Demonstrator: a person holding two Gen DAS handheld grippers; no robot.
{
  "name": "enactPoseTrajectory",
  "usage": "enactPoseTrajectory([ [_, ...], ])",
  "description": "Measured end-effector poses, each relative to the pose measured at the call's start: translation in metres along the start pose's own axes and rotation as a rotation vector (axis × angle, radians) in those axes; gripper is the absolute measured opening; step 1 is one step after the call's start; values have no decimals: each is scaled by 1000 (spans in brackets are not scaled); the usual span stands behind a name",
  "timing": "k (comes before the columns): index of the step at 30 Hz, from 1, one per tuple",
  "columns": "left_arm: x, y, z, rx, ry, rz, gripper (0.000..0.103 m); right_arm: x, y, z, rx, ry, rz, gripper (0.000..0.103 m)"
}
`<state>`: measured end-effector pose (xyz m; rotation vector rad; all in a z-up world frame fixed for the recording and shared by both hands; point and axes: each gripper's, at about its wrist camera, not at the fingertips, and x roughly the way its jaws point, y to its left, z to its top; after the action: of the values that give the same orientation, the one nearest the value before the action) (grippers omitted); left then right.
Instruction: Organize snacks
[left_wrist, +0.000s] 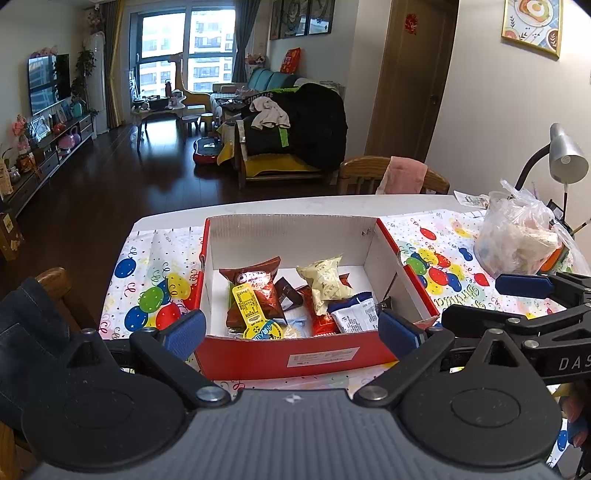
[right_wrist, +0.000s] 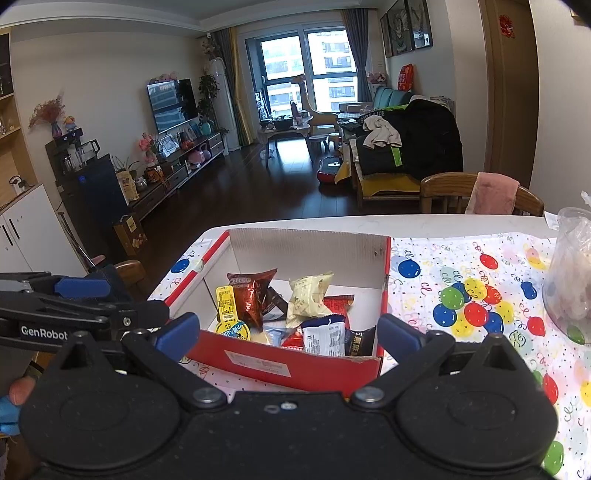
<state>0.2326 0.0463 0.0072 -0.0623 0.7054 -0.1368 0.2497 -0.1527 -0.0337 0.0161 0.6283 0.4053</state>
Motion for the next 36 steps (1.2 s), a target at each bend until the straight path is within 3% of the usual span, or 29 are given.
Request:
enactPoseTrajectory([
  [36, 0, 4, -5, -13, 8, 11, 100, -3, 1, -8, 11, 9, 0, 103],
])
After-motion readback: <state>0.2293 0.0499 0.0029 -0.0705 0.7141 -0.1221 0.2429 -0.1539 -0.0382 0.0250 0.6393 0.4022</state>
